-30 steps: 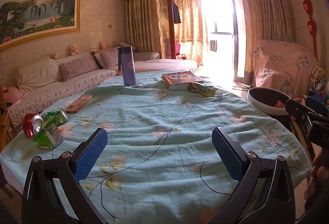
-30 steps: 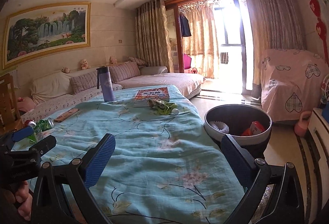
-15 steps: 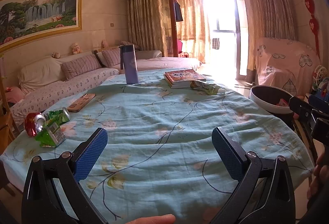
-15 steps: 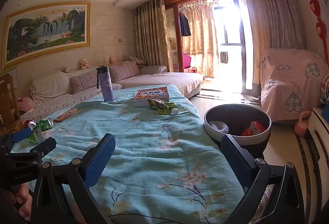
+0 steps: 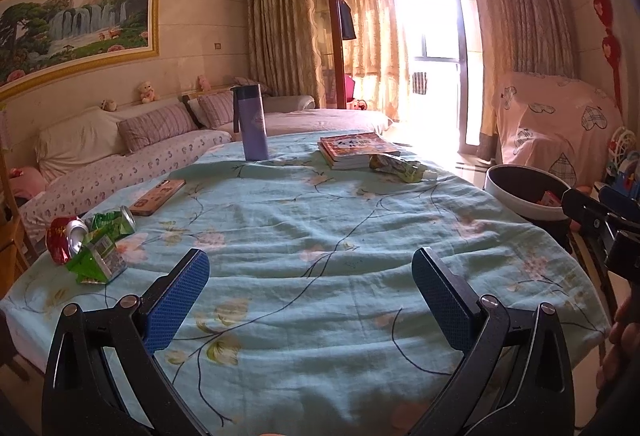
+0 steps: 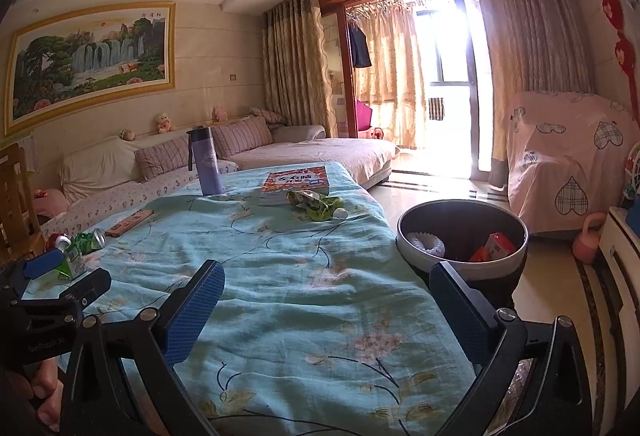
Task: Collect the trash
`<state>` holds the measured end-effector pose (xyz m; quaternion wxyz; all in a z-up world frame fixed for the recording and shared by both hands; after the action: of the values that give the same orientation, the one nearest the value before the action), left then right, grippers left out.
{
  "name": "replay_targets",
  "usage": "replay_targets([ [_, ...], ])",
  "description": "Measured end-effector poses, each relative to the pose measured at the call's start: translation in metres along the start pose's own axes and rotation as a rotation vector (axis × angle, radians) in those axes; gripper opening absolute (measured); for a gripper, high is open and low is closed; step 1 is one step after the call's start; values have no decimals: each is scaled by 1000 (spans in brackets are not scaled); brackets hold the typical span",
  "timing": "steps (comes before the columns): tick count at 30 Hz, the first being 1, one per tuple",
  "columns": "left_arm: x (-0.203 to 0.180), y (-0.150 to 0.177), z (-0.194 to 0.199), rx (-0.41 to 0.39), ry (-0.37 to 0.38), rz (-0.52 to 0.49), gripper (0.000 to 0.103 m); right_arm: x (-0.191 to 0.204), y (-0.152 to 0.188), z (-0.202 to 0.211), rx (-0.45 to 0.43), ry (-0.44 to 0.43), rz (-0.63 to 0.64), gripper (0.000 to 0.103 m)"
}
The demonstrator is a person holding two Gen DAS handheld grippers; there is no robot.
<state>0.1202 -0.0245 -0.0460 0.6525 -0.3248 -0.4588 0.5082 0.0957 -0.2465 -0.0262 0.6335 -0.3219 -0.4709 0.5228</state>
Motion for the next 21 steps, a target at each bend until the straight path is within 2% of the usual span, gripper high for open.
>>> replay_targets([
  [21,1,0,2,-3,-2,1,103,2,-3,2,-4,-2,0,103],
])
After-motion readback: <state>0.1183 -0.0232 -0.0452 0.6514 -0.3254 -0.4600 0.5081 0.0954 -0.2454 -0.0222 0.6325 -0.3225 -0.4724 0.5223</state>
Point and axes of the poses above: each gripper's, at about its wrist camera, not at the fingertips, and z roughly against the way its jaws point, x to its left, y to its underside, the point moved 9 cm from there along -z, roughly the way its jaws point, and after that the axes turned 12 degrees about -z, right-handed, at the moved point
